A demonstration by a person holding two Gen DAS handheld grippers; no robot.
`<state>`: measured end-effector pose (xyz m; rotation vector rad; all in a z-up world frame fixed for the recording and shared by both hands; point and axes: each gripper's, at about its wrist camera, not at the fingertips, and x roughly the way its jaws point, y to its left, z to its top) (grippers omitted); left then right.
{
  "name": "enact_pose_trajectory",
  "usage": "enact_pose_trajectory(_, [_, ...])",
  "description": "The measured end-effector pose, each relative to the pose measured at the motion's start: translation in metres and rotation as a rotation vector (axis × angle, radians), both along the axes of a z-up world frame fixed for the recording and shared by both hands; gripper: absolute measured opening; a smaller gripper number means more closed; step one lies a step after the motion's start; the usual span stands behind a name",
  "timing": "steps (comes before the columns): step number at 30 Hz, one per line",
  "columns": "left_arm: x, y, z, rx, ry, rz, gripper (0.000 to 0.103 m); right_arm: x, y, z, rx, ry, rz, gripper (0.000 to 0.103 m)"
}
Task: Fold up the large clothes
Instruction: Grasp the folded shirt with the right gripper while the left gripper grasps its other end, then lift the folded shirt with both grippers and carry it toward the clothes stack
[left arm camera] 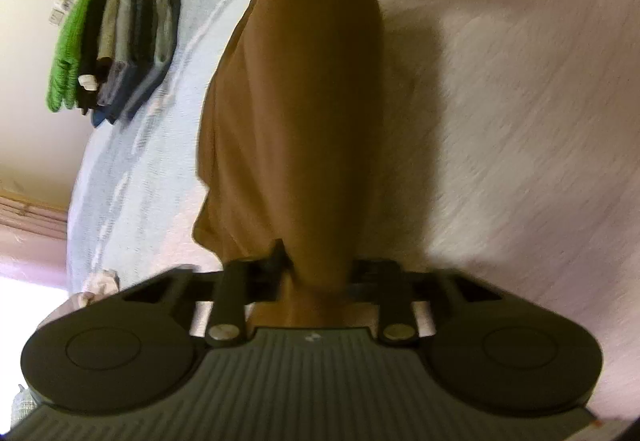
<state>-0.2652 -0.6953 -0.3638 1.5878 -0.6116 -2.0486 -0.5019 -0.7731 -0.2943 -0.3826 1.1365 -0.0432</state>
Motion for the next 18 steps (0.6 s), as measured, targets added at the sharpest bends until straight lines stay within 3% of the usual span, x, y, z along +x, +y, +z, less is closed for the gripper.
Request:
enact_pose_trajectory(5, [-0.007, 0.002, 0.011, 0.060, 0.009, 0.080, 0.012, -0.018, -0.004, -0.007, 0.020, -0.024, -0.007, 0.016])
enact_pose_trajectory(6, [-0.008, -0.001, 0.014, 0.072, 0.007, 0.096, 0.011, -0.020, -0.001, -0.010, 0.008, -0.030, 0.001, 0.023])
enact_pose_trajectory(9, [-0.008, -0.011, 0.026, 0.113, 0.022, 0.153, 0.011, -0.019, 0.010, -0.023, -0.086, -0.056, 0.002, 0.058])
enact_pose_trajectory(10, [-0.012, -0.018, 0.030, 0.125, 0.027, 0.169, 0.011, -0.022, 0.014, -0.024, -0.076, -0.080, -0.005, 0.063])
enact_pose_trajectory(12, [-0.014, -0.025, 0.040, 0.142, 0.036, 0.197, 0.011, -0.025, 0.021, -0.024, -0.051, -0.125, -0.022, 0.065])
enact_pose_trajectory(16, [-0.020, -0.040, 0.055, 0.175, 0.046, 0.239, 0.011, -0.020, 0.042, -0.045, -0.179, -0.187, 0.091, 0.065])
enact_pose_trajectory(18, [-0.023, -0.041, 0.058, 0.183, 0.038, 0.251, 0.011, -0.014, 0.041, -0.060, -0.214, -0.166, 0.133, 0.063])
